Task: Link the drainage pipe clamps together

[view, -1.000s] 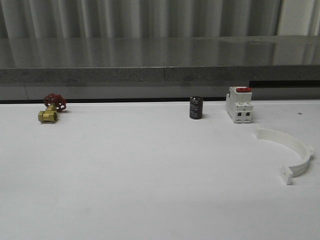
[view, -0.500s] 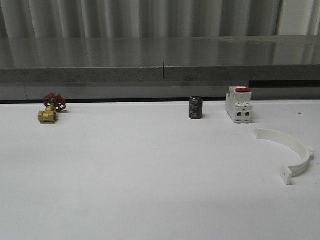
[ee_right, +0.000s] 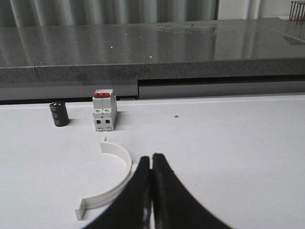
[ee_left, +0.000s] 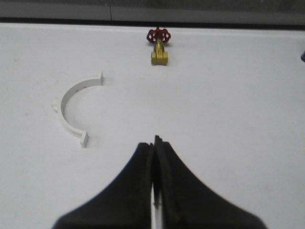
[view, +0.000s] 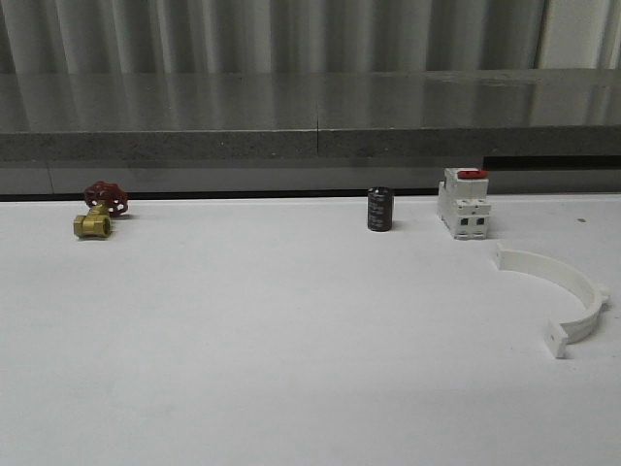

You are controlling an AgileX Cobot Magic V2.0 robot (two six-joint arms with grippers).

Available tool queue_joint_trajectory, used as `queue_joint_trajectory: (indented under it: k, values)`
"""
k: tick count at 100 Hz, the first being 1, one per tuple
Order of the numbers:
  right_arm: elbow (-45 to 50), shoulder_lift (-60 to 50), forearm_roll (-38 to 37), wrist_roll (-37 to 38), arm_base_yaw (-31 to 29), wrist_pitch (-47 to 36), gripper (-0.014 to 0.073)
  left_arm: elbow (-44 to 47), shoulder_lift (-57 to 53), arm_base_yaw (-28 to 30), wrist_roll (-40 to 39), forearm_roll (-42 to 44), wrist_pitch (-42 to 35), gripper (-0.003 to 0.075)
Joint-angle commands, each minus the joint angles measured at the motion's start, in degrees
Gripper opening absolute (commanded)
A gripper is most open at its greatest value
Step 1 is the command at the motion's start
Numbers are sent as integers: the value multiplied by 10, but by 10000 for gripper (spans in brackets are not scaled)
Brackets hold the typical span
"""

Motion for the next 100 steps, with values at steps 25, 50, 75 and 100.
queue_joint_trajectory:
  k: [25,50,75,100]
  values:
    - [-9,-10,-6,-2,2,-45,-67,-19,40,-4,-4,-3,5,48]
    - [-9,-10,-6,-2,2,-45,-67,-19,40,-4,-3,-3,21,594]
    - [-9,-10,-6,-2,2,-45,-67,-19,74,-3,-3,2,1,650]
    - [-9,-10,-6,-2,2,-45,-67,-66,234,6,-2,32,-29,650]
